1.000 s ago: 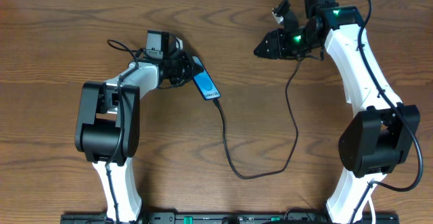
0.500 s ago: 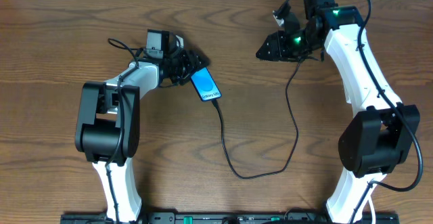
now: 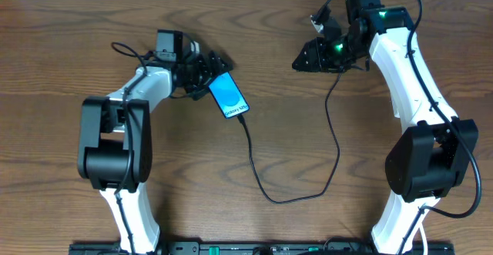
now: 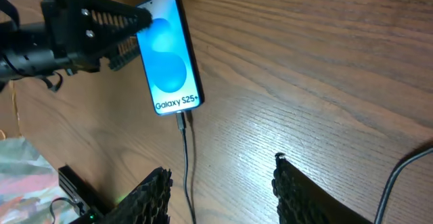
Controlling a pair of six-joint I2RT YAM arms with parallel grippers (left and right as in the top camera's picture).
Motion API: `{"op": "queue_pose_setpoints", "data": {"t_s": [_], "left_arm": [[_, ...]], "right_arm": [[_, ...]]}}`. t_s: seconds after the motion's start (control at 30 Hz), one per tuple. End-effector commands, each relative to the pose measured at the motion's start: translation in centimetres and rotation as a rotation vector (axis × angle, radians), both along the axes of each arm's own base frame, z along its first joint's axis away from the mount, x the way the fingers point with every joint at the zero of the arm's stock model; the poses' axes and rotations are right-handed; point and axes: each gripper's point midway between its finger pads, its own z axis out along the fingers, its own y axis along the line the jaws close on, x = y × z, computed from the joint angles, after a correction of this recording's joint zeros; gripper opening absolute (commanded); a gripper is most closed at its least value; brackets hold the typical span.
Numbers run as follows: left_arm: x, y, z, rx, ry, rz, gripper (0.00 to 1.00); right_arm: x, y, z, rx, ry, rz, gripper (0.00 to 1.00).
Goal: Plug charger to phone and switch on socket
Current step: 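Lower the blue phone flat onto the table with the left gripper, then release the phone and lift the left gripper away to the left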
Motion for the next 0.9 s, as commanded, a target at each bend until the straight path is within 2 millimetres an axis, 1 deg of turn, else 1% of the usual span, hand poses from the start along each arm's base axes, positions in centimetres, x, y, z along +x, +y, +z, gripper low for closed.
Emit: {"op": "queue_pose_setpoints", "data": {"t_s": [0.0,0.1,0.2,0.27,0.33,0.43,0.53,0.63,0.67,0.77,0.83,0.87], "left_arm": [[-1.5,4.8,-4.6,0.191,0.11,0.098,0.9],[-2.1,6.0,-5.1,0.228,0.139,0.108,0.91],[-2.2,6.6,-5.0,0.231,0.142,0.114,0.91],[-1.9,7.5,-4.3,0.253,0.109,0.099,0.91],[-1.6,8.5,-3.2,0.275,0.078,0.105,0.91],[-0.9,10.2,-0.2,0.289,-0.002,0.114,0.91],[-0.3,12.0,4.3,0.317,-0.123,0.121,0.91],[0.0,13.9,9.1,0.326,-0.23,0.175,0.91],[-0.2,14.6,10.9,0.33,-0.264,0.196,0.91],[-1.0,16.4,15.1,0.355,-0.346,0.255,0.91],[-1.6,18.2,17.3,0.399,-0.386,0.312,0.91],[-1.8,18.8,18.1,0.411,-0.401,0.331,0.91]], "right_arm": [[0.0,0.1,0.9,-0.004,-0.036,0.025,0.47],[0.0,0.0,0.8,-0.006,-0.036,0.025,0.47],[-0.1,0.0,0.8,-0.008,-0.033,0.025,0.47],[-0.3,-0.1,0.7,-0.013,-0.029,0.027,0.47],[-0.3,-0.3,0.6,-0.026,-0.025,0.024,0.47],[-0.3,-0.4,0.5,-0.032,-0.024,0.022,0.47],[-0.3,-0.4,0.5,-0.032,-0.026,0.023,0.47],[-0.3,-0.4,0.5,-0.031,-0.027,0.022,0.47],[-0.3,-0.4,0.5,-0.031,-0.027,0.022,0.47],[-0.3,-0.4,0.5,-0.031,-0.027,0.022,0.47],[-0.2,-0.3,0.5,-0.031,-0.028,0.022,0.47],[-0.2,-0.3,0.5,-0.031,-0.029,0.022,0.47]]}}
